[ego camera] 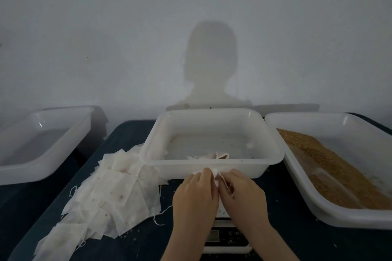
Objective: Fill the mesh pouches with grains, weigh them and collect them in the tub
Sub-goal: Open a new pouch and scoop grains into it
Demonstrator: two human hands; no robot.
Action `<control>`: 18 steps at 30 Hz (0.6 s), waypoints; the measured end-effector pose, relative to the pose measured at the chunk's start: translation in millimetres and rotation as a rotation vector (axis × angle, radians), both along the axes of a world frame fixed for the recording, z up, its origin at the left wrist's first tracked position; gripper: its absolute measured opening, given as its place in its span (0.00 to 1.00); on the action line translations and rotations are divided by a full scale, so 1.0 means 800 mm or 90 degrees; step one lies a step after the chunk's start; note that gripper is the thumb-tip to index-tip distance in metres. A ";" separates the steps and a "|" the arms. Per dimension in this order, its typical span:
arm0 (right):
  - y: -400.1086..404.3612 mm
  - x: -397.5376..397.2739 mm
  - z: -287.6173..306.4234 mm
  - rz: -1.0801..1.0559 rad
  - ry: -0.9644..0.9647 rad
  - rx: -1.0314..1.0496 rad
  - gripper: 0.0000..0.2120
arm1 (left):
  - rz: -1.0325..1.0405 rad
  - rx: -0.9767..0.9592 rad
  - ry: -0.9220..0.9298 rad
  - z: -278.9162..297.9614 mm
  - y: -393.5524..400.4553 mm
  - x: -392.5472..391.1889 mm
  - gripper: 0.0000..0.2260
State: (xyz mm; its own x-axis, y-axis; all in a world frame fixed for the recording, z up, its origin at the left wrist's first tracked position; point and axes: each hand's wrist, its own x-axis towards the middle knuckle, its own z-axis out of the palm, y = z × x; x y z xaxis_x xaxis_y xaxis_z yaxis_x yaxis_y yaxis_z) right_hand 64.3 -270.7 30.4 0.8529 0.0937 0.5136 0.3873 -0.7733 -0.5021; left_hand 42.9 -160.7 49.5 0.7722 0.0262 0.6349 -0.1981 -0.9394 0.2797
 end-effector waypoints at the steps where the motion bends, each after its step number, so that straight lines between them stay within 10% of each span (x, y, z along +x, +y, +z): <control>1: -0.002 0.002 0.000 0.008 0.022 -0.025 0.13 | -0.001 -0.021 0.004 -0.001 0.000 0.001 0.14; 7: -0.006 0.014 -0.010 -0.008 0.167 -0.158 0.18 | -0.031 -0.077 0.035 -0.008 -0.004 0.003 0.14; 14: -0.019 0.027 -0.016 0.098 0.308 -0.006 0.08 | -0.170 -0.079 0.047 -0.011 0.006 0.009 0.05; 18: -0.039 0.026 -0.004 0.151 0.300 0.082 0.15 | -0.322 -0.088 0.233 -0.007 0.025 0.015 0.27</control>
